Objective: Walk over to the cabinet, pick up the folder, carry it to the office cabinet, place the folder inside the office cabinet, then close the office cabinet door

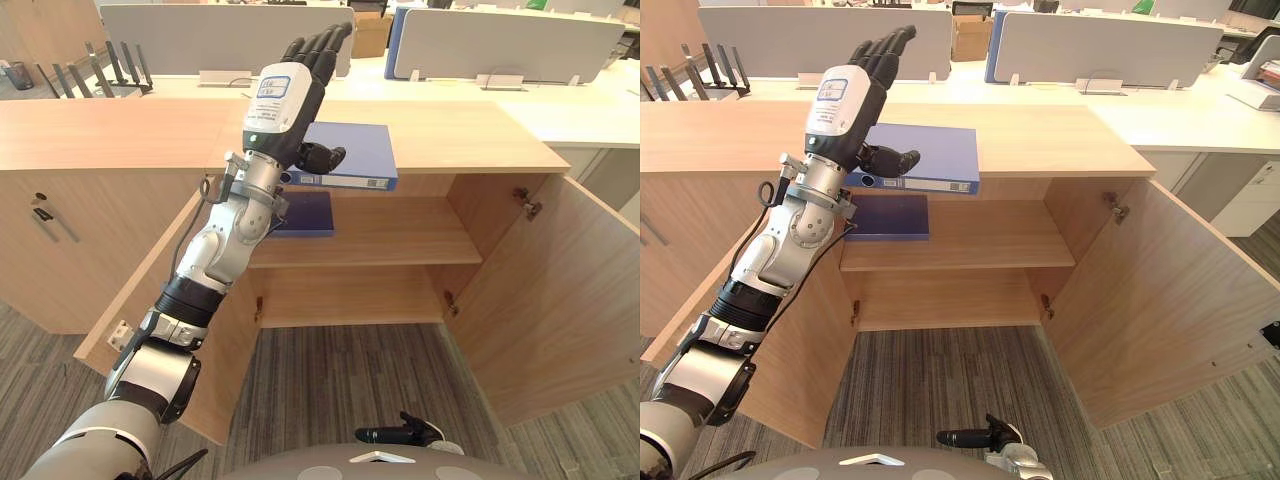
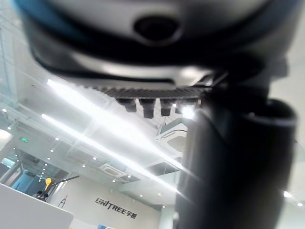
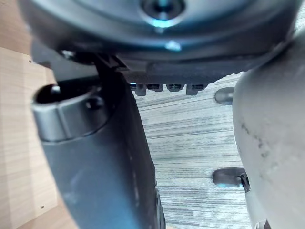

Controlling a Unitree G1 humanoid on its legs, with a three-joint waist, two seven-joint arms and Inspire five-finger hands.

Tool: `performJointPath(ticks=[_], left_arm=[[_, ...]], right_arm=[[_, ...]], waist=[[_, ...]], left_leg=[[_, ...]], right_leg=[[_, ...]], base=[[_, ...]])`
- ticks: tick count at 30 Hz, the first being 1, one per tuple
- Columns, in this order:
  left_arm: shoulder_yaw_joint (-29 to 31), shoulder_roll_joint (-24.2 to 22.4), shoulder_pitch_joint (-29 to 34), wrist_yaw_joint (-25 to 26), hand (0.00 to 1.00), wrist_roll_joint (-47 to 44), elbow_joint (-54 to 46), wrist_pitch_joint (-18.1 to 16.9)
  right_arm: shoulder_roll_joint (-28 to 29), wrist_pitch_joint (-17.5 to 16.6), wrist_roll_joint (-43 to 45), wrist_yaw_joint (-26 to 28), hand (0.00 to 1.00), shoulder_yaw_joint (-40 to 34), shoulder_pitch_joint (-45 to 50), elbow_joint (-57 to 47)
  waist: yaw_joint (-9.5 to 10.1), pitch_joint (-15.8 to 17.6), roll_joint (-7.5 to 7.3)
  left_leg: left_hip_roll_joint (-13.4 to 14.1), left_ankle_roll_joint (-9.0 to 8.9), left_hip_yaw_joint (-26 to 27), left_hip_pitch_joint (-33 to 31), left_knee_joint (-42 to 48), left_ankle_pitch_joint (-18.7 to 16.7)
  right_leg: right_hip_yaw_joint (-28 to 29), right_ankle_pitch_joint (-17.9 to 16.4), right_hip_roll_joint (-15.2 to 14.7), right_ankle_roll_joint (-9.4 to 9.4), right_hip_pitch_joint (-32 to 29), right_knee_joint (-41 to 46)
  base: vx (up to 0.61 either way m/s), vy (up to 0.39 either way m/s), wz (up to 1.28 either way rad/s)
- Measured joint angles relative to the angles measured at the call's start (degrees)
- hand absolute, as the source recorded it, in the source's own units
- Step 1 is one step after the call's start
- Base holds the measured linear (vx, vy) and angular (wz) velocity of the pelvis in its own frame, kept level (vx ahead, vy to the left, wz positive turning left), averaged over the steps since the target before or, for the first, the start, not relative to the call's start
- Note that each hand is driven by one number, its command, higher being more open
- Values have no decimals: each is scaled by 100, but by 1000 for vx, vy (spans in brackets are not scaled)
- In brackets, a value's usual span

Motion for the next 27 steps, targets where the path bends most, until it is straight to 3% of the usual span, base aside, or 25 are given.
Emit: performJointPath(ticks=[10,27], left_arm=[[82,-45,-160,-192,100,-582,1305,239],[48,-28,6,-555,100,-860,1318,212]], right_arm=[[15,9,0,103,100,-203,85,-189],[-12,5,0,107,100,-205,39,-227]], waist=[[-119,38,-21],[-223,285,-4]], left_leg=[[15,-9,13,7,-10,-3],[34,-59,35,9,-10,-38]], right_leg=[[-15,25,18,4,-3,-11],[-40,42,28,31,-8,-19]], base=[[-13,-6,-1],[0,0,0]])
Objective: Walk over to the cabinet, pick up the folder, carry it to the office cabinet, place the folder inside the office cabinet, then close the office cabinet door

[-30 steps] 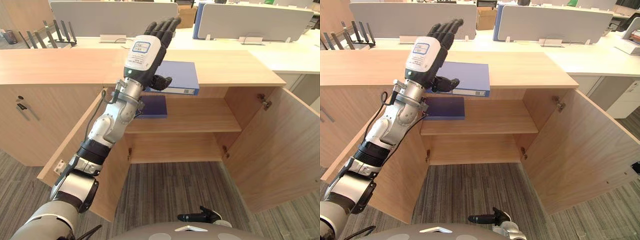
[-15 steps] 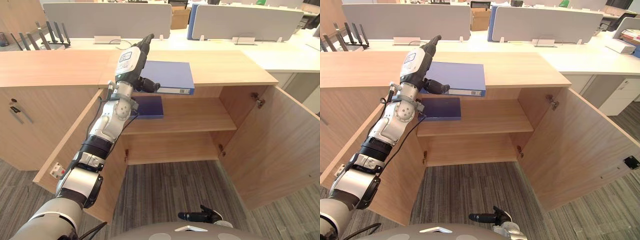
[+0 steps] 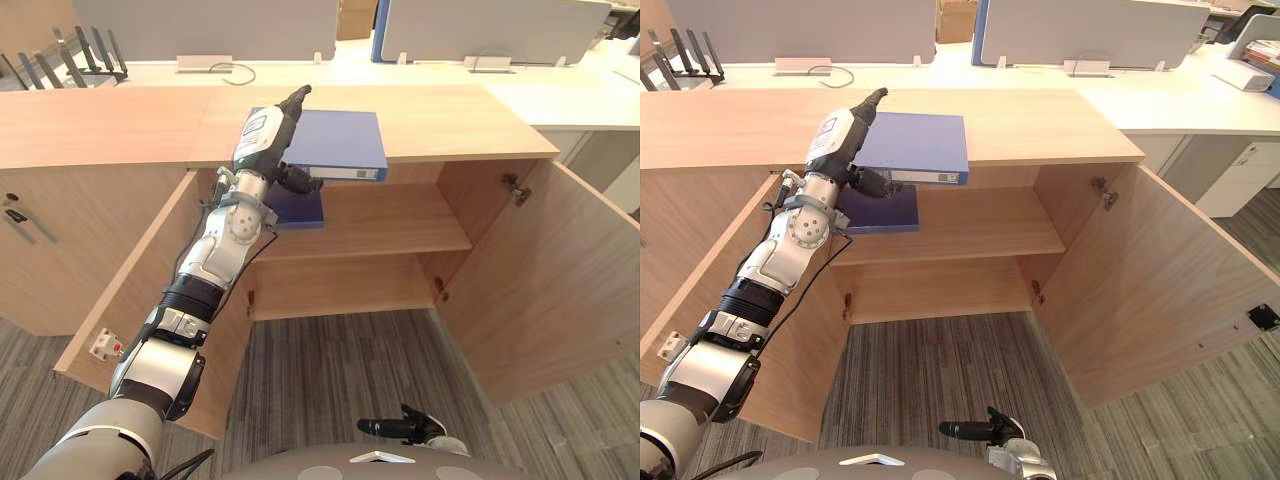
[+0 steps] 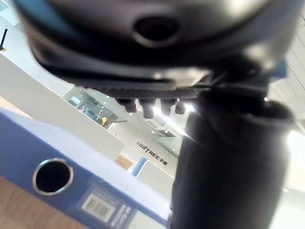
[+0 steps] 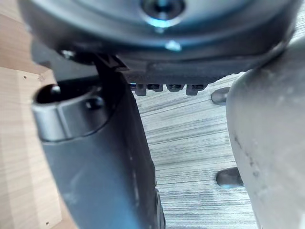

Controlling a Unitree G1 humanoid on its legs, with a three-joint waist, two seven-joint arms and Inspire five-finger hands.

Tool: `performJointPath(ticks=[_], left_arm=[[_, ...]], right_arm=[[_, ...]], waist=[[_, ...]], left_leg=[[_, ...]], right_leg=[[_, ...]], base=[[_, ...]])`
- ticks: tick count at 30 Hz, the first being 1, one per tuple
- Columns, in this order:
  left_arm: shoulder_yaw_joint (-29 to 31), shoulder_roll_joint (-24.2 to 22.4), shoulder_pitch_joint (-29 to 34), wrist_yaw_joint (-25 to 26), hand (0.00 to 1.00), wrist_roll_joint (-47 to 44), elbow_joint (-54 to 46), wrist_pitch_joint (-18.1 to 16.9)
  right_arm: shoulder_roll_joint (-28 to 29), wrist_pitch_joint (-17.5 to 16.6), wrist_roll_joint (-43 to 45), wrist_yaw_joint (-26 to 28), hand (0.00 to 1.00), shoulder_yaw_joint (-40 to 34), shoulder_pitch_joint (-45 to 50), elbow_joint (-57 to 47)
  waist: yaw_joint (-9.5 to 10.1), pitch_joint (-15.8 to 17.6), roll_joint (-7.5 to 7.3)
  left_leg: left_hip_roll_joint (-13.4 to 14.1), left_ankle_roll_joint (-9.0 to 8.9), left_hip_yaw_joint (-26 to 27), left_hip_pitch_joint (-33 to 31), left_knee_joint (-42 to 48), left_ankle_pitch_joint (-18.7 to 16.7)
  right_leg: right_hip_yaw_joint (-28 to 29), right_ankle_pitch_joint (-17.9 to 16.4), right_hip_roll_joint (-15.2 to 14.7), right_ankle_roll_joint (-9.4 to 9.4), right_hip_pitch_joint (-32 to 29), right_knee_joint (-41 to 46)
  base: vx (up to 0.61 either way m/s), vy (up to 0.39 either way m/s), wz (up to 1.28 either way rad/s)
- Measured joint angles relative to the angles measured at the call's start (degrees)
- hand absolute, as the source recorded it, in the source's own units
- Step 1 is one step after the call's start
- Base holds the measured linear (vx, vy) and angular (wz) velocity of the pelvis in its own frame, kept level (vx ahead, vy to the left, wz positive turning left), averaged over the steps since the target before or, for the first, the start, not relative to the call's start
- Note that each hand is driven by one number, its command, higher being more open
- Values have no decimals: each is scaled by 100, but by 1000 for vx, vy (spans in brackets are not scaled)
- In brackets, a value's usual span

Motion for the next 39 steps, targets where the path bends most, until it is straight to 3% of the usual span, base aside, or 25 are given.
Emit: performJointPath(ticks=[15,39], left_arm=[[-661,261,34,-6,100,1149,419,-272],[-649,505,-181,154,100,1765,997,-196]], right_arm=[[-27,-19,0,2,100,8,-56,-30],[-59,-45,-1,1,100,0,-49,-46]], waist=[[-148,78,71],[-194,124,122]], left_leg=[[6,-27,84,-6,1,-22],[10,-55,322,-28,2,-57]], right_leg=[[36,38,2,38,-53,-1],[217,129,1,61,-212,-2]], base=[[0,0,-2],[-18,-10,-5]])
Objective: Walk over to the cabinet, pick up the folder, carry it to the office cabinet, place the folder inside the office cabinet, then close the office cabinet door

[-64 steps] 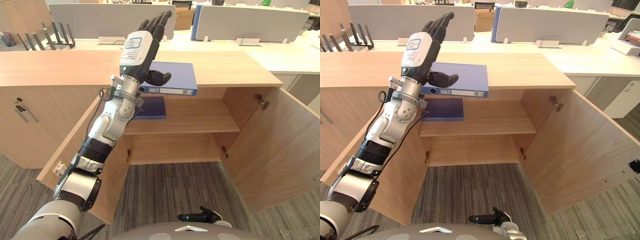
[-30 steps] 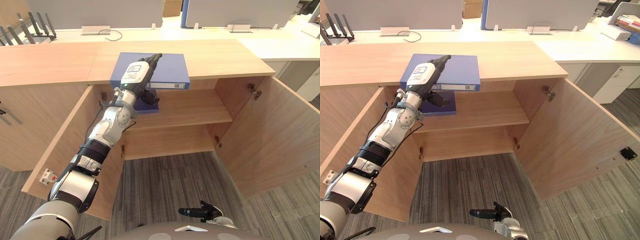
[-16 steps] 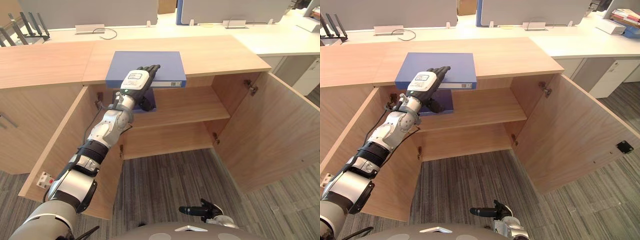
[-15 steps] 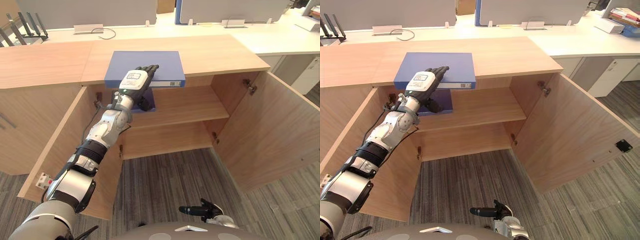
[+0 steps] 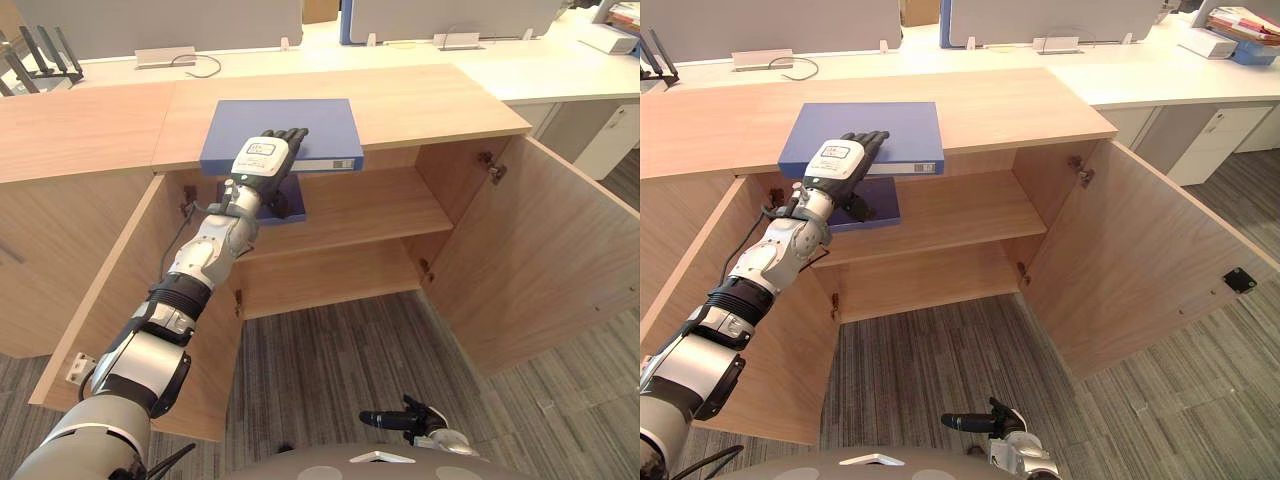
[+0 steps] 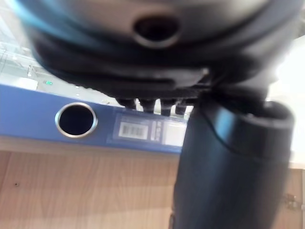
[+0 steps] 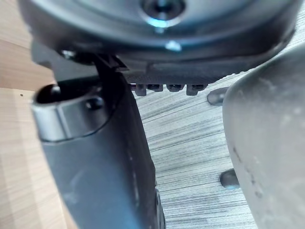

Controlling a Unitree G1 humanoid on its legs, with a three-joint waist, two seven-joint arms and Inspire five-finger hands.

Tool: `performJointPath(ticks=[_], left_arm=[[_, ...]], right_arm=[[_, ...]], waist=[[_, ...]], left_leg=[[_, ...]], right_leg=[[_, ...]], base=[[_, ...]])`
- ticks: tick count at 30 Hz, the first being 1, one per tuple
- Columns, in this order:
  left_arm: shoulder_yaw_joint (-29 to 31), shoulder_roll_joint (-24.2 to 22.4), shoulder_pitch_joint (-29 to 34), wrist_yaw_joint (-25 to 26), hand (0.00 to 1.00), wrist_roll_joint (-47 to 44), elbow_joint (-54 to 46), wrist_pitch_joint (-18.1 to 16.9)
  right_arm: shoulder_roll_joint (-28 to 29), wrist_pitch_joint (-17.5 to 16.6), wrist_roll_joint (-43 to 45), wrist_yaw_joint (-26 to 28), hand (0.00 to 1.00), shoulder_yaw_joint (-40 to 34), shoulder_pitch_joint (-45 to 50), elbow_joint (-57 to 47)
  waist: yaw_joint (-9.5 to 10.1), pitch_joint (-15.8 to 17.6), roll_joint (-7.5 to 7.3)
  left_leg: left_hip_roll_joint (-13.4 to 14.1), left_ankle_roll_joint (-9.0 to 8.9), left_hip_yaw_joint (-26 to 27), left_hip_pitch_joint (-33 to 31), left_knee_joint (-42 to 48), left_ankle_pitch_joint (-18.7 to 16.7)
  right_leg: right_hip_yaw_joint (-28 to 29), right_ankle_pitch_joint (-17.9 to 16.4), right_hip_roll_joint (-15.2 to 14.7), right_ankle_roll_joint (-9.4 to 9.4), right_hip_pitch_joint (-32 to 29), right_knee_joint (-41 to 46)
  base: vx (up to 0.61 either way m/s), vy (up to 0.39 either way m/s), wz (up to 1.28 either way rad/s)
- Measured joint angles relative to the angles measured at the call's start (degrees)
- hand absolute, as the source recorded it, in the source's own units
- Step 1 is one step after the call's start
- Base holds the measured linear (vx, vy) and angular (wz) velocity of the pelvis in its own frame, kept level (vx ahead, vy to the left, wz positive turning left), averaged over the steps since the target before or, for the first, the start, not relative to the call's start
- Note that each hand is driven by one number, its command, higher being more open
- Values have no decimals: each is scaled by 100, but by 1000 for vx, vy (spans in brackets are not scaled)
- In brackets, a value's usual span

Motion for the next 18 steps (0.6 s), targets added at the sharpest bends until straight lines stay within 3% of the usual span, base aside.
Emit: performJointPath(ticks=[18], left_arm=[[385,-1,0,294,100,448,0,212]], right_arm=[[-53,-74,-44,0,100,-3,4,3]], waist=[[74,50,77]], left_leg=[[-6,12,93,0,1,-36]], right_leg=[[10,40,-1,2,-54,-2]], base=[[-9,-6,-2]])
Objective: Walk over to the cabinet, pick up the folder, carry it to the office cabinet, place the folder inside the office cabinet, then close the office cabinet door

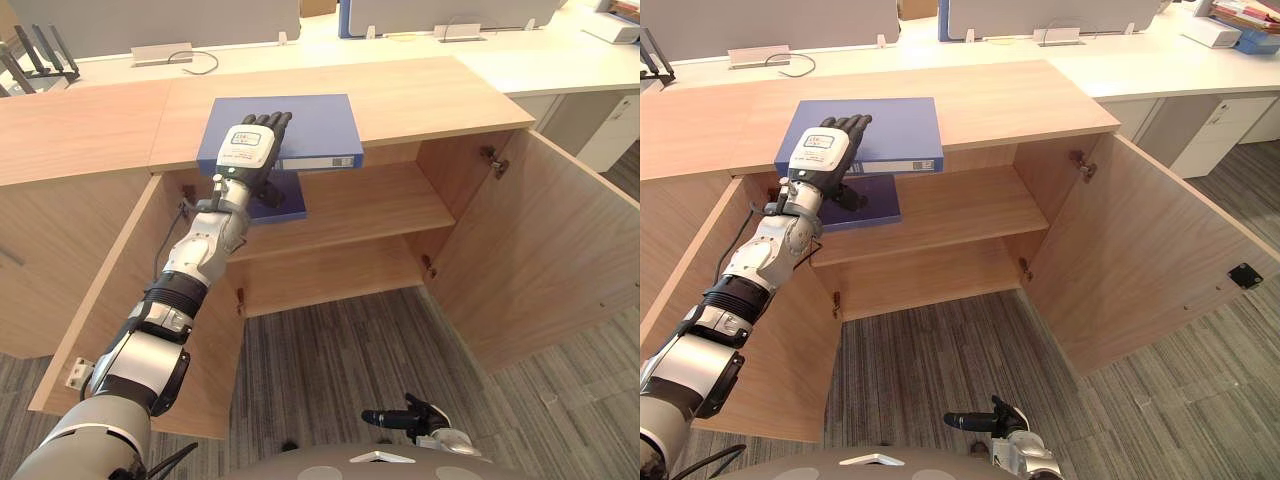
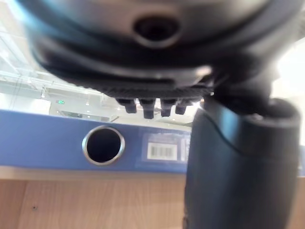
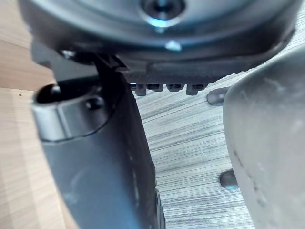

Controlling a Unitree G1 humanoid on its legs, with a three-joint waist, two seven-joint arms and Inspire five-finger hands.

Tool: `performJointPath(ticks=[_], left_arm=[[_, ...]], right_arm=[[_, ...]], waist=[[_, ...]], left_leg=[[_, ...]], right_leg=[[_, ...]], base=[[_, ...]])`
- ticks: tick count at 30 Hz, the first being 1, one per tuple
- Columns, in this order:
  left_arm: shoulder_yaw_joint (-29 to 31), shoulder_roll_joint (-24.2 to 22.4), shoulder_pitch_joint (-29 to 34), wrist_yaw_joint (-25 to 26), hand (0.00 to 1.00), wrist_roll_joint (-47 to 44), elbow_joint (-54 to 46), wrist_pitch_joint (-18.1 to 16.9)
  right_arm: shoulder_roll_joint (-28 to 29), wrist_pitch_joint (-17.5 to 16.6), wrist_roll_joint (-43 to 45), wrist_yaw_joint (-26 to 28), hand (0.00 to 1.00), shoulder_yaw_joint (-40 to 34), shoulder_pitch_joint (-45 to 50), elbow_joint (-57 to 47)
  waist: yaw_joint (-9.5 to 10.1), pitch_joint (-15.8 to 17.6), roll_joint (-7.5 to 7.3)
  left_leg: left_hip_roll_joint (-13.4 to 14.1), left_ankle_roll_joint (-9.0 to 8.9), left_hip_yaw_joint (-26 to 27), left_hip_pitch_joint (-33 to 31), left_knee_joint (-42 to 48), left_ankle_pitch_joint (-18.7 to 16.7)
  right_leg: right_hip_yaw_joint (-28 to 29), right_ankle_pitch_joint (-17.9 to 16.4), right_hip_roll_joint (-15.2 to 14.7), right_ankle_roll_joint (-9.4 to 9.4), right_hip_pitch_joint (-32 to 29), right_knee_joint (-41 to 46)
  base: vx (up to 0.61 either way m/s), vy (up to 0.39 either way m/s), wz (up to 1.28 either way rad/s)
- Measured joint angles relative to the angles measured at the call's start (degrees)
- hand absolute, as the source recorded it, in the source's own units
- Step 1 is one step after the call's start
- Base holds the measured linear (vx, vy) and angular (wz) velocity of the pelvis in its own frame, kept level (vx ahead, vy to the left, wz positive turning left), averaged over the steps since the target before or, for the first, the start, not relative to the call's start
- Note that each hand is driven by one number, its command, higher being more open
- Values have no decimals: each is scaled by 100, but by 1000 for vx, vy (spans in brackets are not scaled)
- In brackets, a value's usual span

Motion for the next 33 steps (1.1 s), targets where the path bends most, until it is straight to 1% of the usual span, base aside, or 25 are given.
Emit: performJointPath(ticks=[3,7,10,11,16,17,20,23,26,33], left_arm=[[71,0,-2,26,100,0,31,9],[83,-1,-34,102,100,0,223,110],[114,-3,-78,121,100,-1,432,121],[114,-6,-119,121,0,-1,517,120],[174,-5,-168,192,0,-3,608,140],[175,-5,-237,293,0,-3,608,140],[189,-3,-553,334,0,-5,745,128],[201,-8,-704,514,0,-3,767,101],[221,-11,-816,487,0,-5,779,88],[221,-15,-819,463,0,0,781,16]], right_arm=[[-9,0,-1,0,100,0,9,3],[-11,-3,-2,-1,100,-5,13,0],[-8,-23,0,-1,100,-18,13,-4],[-6,-24,0,-1,100,-46,17,-2],[-3,-24,5,-1,100,-180,31,-2],[1,-25,5,0,100,-209,36,-2],[-1,-28,9,1,100,-229,42,-4],[-2,-39,14,6,100,-236,41,-8],[-10,-46,14,10,100,-249,41,-15],[-15,-48,13,7,100,-278,45,-27]], waist=[[38,2,4],[42,8,12],[38,11,17],[36,11,18],[45,24,39],[50,25,40],[54,24,48],[31,21,70],[24,21,101],[15,13,128]], left_leg=[[-1,7,47,-3,0,-6],[-9,23,122,-3,0,-16],[-21,26,156,-2,0,-18],[-21,27,161,-2,0,-18],[-19,27,162,-1,0,-18],[-19,27,162,-1,0,-17],[-21,28,166,1,0,-17],[-18,27,176,6,0,-17],[-17,26,180,9,0,-18],[-14,-2,197,19,0,-37]], right_leg=[[0,24,0,0,-29,0],[0,74,-4,5,-75,-1],[0,94,-12,3,-93,-1],[0,96,-13,3,-95,-1],[-1,97,-12,3,-96,-1],[-1,97,-12,3,-96,-1],[-2,97,-14,3,-94,-1],[1,97,-13,3,-94,-1],[5,98,-13,3,-92,-1],[15,101,-13,6,-88,-3]], base=[[-25,-13,-7],[-40,-8,-12],[-44,-6,-6],[-36,-12,-1],[-13,-7,0],[0,0,0],[-11,-7,0],[-11,-8,-1],[-21,-14,-1],[-14,-9,-1]])
